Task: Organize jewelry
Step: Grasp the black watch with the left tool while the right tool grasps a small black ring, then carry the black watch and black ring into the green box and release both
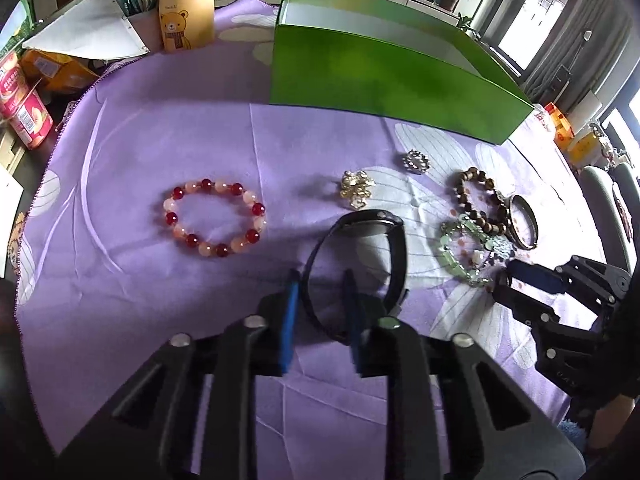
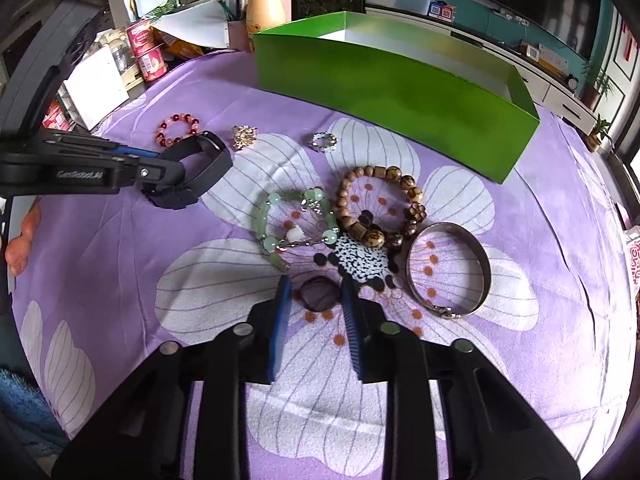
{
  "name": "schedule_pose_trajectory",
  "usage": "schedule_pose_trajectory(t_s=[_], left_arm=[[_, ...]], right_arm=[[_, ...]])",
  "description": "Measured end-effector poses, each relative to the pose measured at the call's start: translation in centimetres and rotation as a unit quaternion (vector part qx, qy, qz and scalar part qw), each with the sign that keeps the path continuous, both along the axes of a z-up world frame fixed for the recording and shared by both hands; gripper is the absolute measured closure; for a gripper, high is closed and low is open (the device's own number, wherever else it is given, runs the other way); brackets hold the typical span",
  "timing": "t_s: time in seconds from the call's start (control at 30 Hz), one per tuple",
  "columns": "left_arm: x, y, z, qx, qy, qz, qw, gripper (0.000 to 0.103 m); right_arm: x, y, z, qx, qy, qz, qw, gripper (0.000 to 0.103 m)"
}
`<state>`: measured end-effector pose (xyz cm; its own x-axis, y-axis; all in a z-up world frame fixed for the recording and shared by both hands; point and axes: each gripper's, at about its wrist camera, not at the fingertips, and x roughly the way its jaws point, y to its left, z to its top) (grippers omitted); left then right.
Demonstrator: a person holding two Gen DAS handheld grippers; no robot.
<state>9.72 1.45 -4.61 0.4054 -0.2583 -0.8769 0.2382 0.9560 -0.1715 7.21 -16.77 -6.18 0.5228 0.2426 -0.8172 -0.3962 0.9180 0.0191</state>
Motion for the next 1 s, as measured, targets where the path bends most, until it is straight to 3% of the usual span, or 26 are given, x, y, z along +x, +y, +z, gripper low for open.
schedule_pose_trajectory(t_s=[0.1, 0.2, 0.57, 0.8, 1.0], left_arm=[[0.3, 0.2, -0.1, -0.004, -0.001, 0.005, 1.0000, 0.095], [0.3, 0.3, -0.2, -0.011, -0.003, 0.009, 0.9999, 0.097], [-1.2, 0.9, 3.7, -0.051, -0.054, 0.006, 0.9972, 0.098], [-0.1, 0.7, 6.4, -0.077, -0.079, 0.019, 0.9937, 0.098], [4.7, -1.6, 9.2, -0.088, -0.097, 0.014, 0.9913, 0.098]], right_arm=[[0.0, 0.1, 0.0, -0.003, -0.005, 0.000, 1.000, 0.082], [0.0, 0.2, 0.0, -0.003, -0.006, -0.002, 1.000, 0.082], [-0.5, -0.6, 2.5, 0.017, -0.048, -0.020, 0.999, 0.082], [0.0, -1.8, 6.2, 0.051, -0.094, -0.044, 0.993, 0.082], [3.3, -2.6, 10.5, 0.069, -0.141, -0.060, 0.986, 0.082]])
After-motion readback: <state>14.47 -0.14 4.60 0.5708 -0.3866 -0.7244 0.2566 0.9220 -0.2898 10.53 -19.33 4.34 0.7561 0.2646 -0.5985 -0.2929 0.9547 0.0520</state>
